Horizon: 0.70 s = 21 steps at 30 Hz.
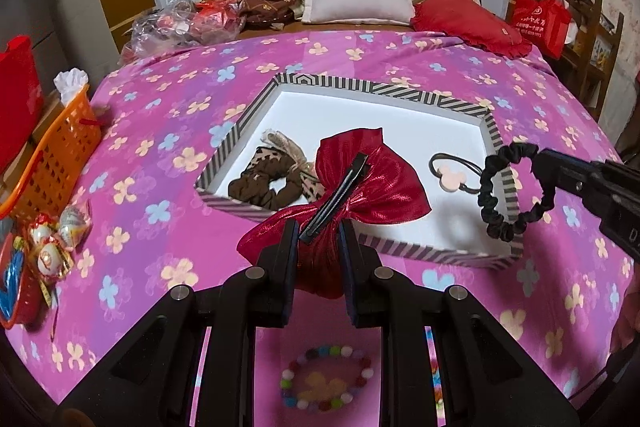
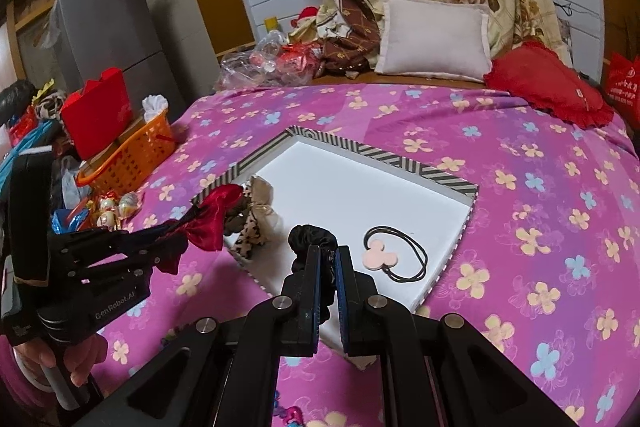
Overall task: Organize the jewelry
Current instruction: 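Carry the red bow and black scrunchie into the tray with both grippers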
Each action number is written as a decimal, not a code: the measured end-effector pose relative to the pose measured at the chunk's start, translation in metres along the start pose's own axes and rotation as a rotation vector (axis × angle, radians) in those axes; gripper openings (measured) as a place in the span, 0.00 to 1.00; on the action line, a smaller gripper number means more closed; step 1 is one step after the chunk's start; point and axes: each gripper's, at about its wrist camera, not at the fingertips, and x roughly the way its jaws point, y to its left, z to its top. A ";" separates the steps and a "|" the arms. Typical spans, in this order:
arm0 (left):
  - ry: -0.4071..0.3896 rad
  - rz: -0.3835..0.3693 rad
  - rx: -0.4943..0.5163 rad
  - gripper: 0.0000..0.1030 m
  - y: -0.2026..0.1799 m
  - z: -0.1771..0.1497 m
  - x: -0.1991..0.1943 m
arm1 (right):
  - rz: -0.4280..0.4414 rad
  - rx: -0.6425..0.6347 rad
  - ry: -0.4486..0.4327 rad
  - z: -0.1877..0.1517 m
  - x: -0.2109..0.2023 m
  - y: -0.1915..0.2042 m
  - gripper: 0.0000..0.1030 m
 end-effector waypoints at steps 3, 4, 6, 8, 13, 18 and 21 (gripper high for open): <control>0.001 0.009 0.002 0.18 -0.005 0.010 0.008 | 0.001 0.019 0.015 -0.001 0.011 -0.006 0.06; 0.002 0.013 0.003 0.18 -0.007 0.014 0.011 | 0.000 0.023 0.021 -0.001 0.015 -0.008 0.06; 0.004 0.020 0.008 0.18 -0.011 0.020 0.018 | -0.001 0.027 0.033 -0.002 0.023 -0.012 0.07; 0.007 0.026 0.009 0.18 -0.014 0.026 0.025 | -0.001 0.030 0.048 -0.004 0.032 -0.015 0.07; 0.026 0.038 0.004 0.18 -0.022 0.034 0.045 | -0.007 0.048 0.081 -0.008 0.050 -0.026 0.07; 0.058 0.052 0.005 0.18 -0.028 0.037 0.067 | -0.020 0.063 0.103 -0.013 0.061 -0.036 0.07; 0.070 0.056 0.005 0.18 -0.029 0.037 0.075 | -0.029 0.065 0.106 -0.014 0.064 -0.039 0.07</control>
